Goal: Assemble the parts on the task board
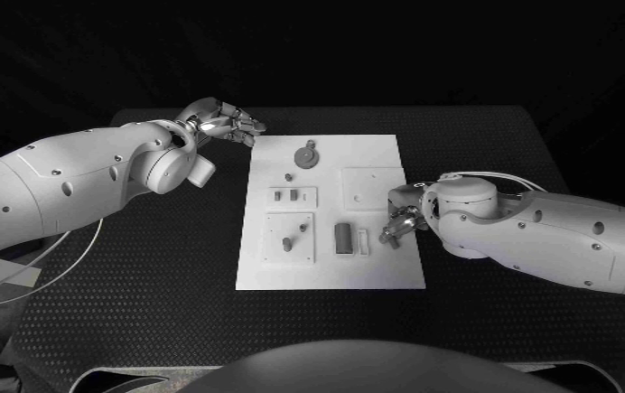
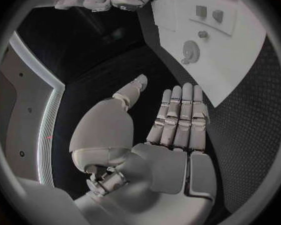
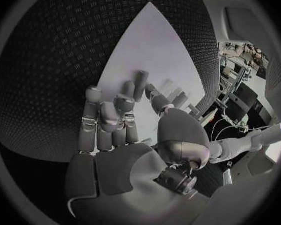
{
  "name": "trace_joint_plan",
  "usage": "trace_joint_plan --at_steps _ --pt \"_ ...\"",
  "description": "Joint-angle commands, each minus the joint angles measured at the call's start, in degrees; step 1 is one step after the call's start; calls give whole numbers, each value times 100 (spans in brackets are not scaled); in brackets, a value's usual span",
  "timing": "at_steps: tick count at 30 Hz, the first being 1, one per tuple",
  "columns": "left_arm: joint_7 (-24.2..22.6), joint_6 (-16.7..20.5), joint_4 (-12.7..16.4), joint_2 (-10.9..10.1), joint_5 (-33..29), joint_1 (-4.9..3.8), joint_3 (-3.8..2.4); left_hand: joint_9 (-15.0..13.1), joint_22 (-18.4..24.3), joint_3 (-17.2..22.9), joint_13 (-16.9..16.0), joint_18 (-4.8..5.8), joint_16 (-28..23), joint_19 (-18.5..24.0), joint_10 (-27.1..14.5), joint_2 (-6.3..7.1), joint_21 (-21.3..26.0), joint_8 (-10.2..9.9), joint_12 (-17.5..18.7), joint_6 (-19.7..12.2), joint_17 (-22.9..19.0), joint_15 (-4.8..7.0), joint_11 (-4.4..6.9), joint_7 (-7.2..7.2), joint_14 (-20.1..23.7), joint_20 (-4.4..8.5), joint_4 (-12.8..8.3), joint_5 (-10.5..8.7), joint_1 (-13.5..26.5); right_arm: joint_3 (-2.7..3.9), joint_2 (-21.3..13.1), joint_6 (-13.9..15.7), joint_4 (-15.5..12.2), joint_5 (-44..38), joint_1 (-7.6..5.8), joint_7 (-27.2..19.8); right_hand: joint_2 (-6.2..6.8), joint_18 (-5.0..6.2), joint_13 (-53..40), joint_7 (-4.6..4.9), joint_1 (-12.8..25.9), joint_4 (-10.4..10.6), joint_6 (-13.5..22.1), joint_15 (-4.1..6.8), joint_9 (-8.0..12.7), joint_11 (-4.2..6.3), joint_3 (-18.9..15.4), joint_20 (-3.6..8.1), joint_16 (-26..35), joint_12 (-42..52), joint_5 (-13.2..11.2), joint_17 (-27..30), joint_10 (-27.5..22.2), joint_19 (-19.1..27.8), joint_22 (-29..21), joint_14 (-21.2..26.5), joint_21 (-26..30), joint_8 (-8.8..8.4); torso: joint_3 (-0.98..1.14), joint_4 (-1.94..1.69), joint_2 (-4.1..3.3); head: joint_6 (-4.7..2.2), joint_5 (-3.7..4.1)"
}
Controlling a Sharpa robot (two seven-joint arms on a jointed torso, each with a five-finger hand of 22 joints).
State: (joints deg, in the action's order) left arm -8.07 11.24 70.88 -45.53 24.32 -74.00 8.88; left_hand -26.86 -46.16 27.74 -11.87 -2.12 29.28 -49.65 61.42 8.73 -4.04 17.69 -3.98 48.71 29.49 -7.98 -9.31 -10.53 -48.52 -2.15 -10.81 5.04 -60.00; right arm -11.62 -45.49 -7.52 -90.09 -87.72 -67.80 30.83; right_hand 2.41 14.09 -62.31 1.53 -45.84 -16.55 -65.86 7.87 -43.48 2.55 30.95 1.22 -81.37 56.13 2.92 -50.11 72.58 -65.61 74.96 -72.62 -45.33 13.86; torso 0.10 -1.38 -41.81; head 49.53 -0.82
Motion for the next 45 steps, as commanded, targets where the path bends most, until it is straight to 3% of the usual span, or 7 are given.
trace_joint_plan --at_steps 1,14,21,25,31,37,45 --pt "-26 -88 10 9 14 -5 -3 3 8 2 9 39 -40 40 -26 -43 -9 22 -5 18 11 -1 10 27 2 -12 38 -13 30 -47 -25 -270 52 423 46 47 -256 90 11 253 -467 -20 274 -33 373 -26 277 -15 17 -22 0 -6 0 58 114 31 0 -209 4 -1 0 8 5" --pt "-16 -89 5 13 14 -5 -2 4 7 2 9 38 -44 39 -27 -45 -10 21 -5 15 18 -1 10 27 0 -11 36 -12 25 -46 -45 -16 165 1427 46 -96 -400 91 7 250 -723 -35 261 -60 383 -27 382 -50 -10 4 -1 -14 25 64 123 18 -49 -194 3 -1 0 22 1" --pt "-5 -125 -2 24 17 -5 -2 4 7 3 9 37 -46 36 -24 -55 -11 24 -6 18 24 0 11 28 -4 -10 38 -11 23 -43 -97 556 154 2056 46 -252 -405 91 0 242 -752 -33 239 -59 379 -19 378 -49 -24 23 -1 -17 43 51 123 2 -72 -178 7 -6 -2 9 -1" --pt "-3 -121 -2 24 23 -5 -1 4 7 2 9 37 -48 36 -24 -56 -11 25 -7 19 26 0 11 28 -4 -10 38 -12 23 -36 -144 750 86 2440 45 -299 -399 91 -2 239 -756 -33 232 -58 378 -16 374 -47 -27 28 -1 -17 48 46 122 -3 -78 -173 0 -6 0 17 -5" --pt "-2 -119 1 22 23 -5 -1 4 7 0 9 37 -50 36 -25 -55 -11 26 -6 19 30 0 11 29 -5 -10 37 -12 21 32 -206 908 -45 2615 37 -316 -399 91 -3 236 -754 -31 223 -54 377 -12 367 -45 -29 34 -1 -17 56 35 120 -12 -87 -166 -3 0 3 23 -11" --pt "-4 -130 0 39 23 -5 -1 4 7 -1 9 37 -52 36 -25 -56 -11 26 -6 19 34 1 11 28 -6 -10 36 -12 20 37 -206 1189 -163 2880 32 -278 -408 91 -5 230 -763 -31 215 -47 375 -6 368 -38 -32 40 -1 -15 63 21 117 -23 -96 -159 -6 -9 1 21 40" --pt "9 -124 1 43 34 -5 -1 5 7 -3 10 38 -55 36 -26 -56 -11 25 -6 17 37 1 11 28 -6 -10 35 -12 20 36 -183 1373 -256 3142 32 -235 -420 91 -6 227 -770 -32 214 -40 375 -2 371 -34 -33 42 -1 -14 65 13 114 -29 -101 -156 -1 -2 0 20 48"
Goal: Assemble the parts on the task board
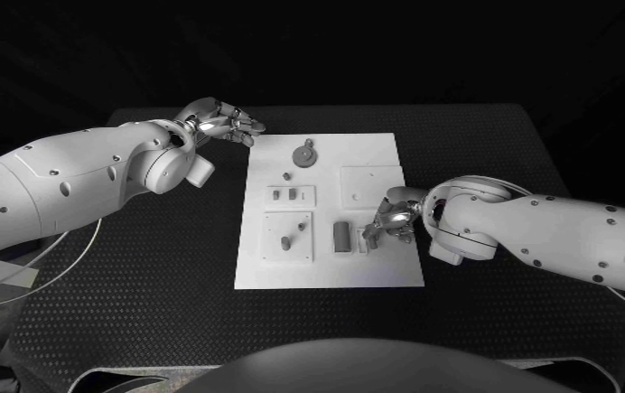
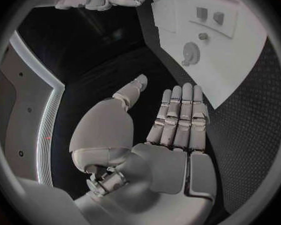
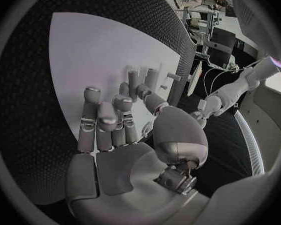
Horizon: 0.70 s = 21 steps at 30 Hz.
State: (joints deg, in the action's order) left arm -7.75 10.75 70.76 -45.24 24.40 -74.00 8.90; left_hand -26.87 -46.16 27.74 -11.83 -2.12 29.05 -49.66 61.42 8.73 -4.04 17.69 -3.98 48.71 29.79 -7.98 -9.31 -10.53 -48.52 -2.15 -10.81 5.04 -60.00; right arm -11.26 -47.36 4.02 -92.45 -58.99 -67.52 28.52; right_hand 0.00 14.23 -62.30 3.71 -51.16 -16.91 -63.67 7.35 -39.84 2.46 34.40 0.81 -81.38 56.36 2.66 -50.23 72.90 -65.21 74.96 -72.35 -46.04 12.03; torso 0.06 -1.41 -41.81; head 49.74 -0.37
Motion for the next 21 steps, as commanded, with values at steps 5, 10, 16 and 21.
trace_joint_plan --at_steps 5,10,16,21 --pt "-16 -78 14 14 28 -5 -3 7 7 -3 6 37 -34 36 -28 -55 -11 24 -5 15 10 1 11 28 -7 -10 33 -12 17 -1 22 307 -19 381 5 32 -181 77 -6 8 -242 3 -5 13 11 7 28 9 -32 20 26 -2 33 -27 114 -56 -30 27 4 4 -1 3 0" --pt "-14 -82 14 15 29 -5 -3 7 7 -4 7 37 -37 36 -29 -55 -11 24 -4 13 13 1 10 27 -7 -10 32 -12 15 -2 106 251 13 391 6 49 -180 77 -7 7 -242 4 -5 15 11 7 27 10 -32 21 25 -2 33 -28 113 -58 -31 28 5 2 -3 17 10" --pt "-5 -80 14 14 29 -5 -3 8 7 -5 7 38 -40 36 -30 -54 -11 23 -4 11 17 1 9 26 -7 -10 31 -12 14 -10 184 185 101 347 20 55 -182 77 -7 7 -241 5 -4 18 12 7 26 10 -31 21 26 -1 32 -28 112 -58 -32 28 4 -1 -1 9 -11" --pt "-4 -82 17 14 30 -5 -3 9 7 -5 7 37 -42 36 -31 -56 -11 23 -4 10 19 1 9 26 -8 -10 31 -11 12 -27 229 146 134 327 51 58 -183 77 -7 7 -241 4 -2 19 12 7 26 10 -30 21 26 0 31 -28 112 -58 -32 28 3 3 0 11 -24"
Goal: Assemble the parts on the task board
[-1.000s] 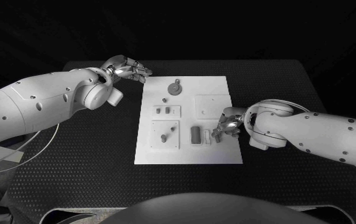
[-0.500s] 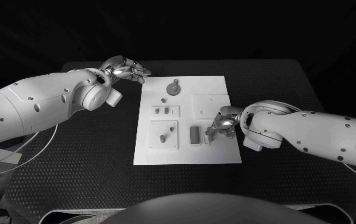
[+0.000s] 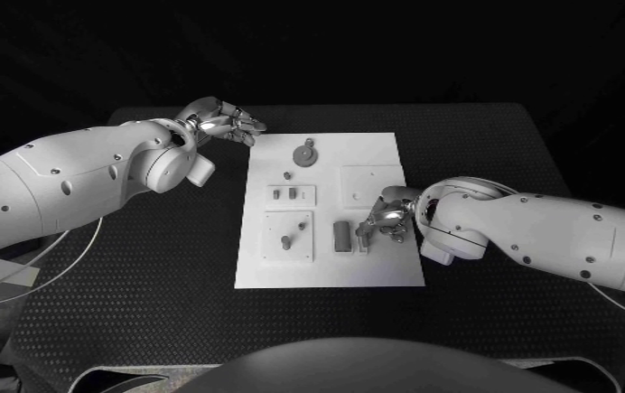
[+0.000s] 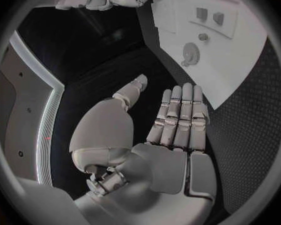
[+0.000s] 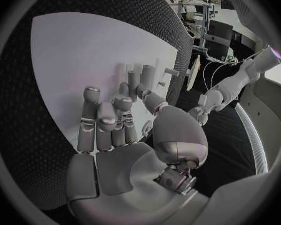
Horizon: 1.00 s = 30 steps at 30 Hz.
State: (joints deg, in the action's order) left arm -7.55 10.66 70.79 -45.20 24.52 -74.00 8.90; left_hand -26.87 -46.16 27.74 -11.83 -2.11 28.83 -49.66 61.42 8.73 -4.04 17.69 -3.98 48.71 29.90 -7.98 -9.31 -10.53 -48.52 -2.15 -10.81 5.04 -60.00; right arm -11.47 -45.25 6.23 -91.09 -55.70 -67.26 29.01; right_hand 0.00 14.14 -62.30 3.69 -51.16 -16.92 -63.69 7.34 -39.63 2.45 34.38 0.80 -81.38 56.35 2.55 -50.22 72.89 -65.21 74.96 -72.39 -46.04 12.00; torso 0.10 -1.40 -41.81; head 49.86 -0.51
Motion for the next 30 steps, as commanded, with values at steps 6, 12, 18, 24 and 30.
trace_joint_plan --at_steps 6,12,18,24,30 --pt "-20 -72 19 -2 21 -6 -3 9 7 -5 8 37 -22 36 -31 -55 -11 23 -4 9 13 1 9 25 -8 -9 29 -11 8 -11 16 -108 -16 -75 49 17 -184 86 -8 10 -240 5 2 22 -8 8 28 11 -29 21 36 -1 31 -27 111 -55 -32 31 0 1 0 14 -17" --pt "-16 -77 25 -7 21 -6 -3 10 7 -6 8 37 -25 36 -31 -53 -11 23 -4 9 16 1 9 25 -9 -9 27 -11 7 -17 24 -179 4 -185 50 31 -186 86 -8 10 -239 5 3 24 -8 7 28 11 -29 21 37 0 29 -26 111 -55 -33 31 2 4 -1 14 -24" --pt "-25 -73 26 -7 21 -6 -3 10 7 -7 8 38 -27 36 -31 -54 -11 24 -4 8 19 1 8 25 -9 -10 28 -11 7 -33 77 -206 80 -75 67 -24 -186 86 -8 10 -238 5 4 25 -7 7 27 11 -28 20 36 1 28 -25 110 -55 -33 31 2 4 -1 14 -10" --pt "-22 -74 24 -12 21 -6 -3 11 7 -8 8 38 -29 36 -31 -54 -12 24 -5 7 22 1 8 24 -10 -10 29 -11 7 -34 124 -222 136 -138 99 -39 -190 86 -8 11 -235 6 6 26 -7 6 26 11 -26 20 37 1 27 -23 110 -54 -32 31 14 1 -3 14 -20" --pt "-19 -73 27 -22 21 -6 -2 11 7 -9 8 38 -32 36 -31 -53 -11 23 -5 6 26 1 8 24 -11 -10 29 -12 7 -34 155 -230 173 -182 137 -62 -192 86 -7 13 -228 7 10 28 -6 4 23 10 -24 19 36 3 24 -21 109 -52 -31 29 6 0 -3 14 -34"
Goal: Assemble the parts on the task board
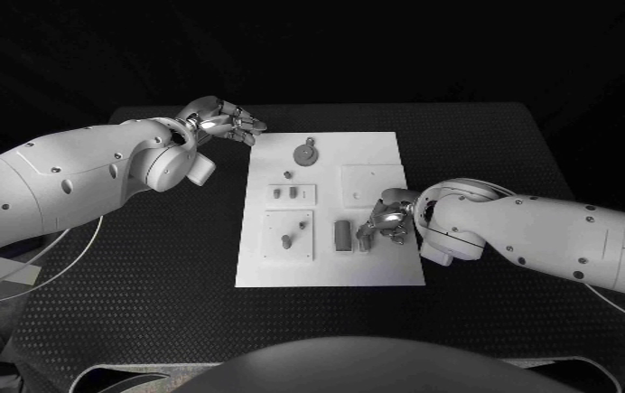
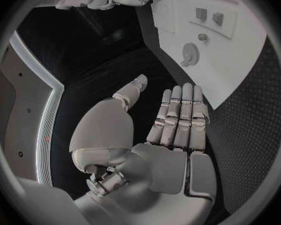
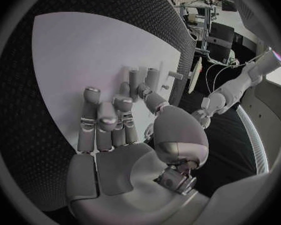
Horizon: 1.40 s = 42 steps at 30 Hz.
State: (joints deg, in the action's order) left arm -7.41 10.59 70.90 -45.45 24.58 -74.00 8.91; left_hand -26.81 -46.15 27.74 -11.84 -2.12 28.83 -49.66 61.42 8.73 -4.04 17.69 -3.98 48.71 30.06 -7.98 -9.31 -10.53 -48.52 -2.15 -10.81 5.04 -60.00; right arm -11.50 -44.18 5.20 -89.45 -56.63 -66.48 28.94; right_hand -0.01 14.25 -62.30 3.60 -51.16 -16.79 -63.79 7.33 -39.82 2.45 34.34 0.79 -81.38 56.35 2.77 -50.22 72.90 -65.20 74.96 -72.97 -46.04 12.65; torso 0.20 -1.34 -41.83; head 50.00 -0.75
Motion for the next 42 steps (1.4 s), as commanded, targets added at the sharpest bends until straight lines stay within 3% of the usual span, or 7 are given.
trace_joint_plan --at_steps 1,13,42 --pt "-32 -67 16 2 14 -6 -3 6 7 -9 9 38 -32 36 -32 -53 -11 23 -5 6 9 1 8 24 -11 -10 29 -12 7 -31 52 -128 14 -90 67 -63 -192 75 -8 22 -227 -6 21 29 13 5 27 11 -24 19 14 2 23 -21 109 6 -31 -36 -2 -6 -2 0 -9" --pt "-30 -64 14 4 14 -6 -3 7 7 -11 10 39 -37 36 -32 -53 -11 24 -5 5 16 1 8 23 -12 -10 30 -11 7 -31 54 -186 -23 -54 77 -80 -186 75 -7 27 -203 -4 29 33 16 0 15 7 -18 17 14 5 19 -16 106 10 -29 -38 -7 -6 1 0 -23" --pt "-29 -76 6 6 21 -5 -2 9 8 -13 10 39 -47 36 -33 -54 -11 25 -5 4 28 1 8 23 -14 -10 30 -11 5 -30 -9 63 -120 69 79 -189 -174 75 -7 23 -189 -8 16 39 16 3 17 7 -12 21 14 9 19 -15 103 10 -29 -26 -10 -10 1 0 -27"
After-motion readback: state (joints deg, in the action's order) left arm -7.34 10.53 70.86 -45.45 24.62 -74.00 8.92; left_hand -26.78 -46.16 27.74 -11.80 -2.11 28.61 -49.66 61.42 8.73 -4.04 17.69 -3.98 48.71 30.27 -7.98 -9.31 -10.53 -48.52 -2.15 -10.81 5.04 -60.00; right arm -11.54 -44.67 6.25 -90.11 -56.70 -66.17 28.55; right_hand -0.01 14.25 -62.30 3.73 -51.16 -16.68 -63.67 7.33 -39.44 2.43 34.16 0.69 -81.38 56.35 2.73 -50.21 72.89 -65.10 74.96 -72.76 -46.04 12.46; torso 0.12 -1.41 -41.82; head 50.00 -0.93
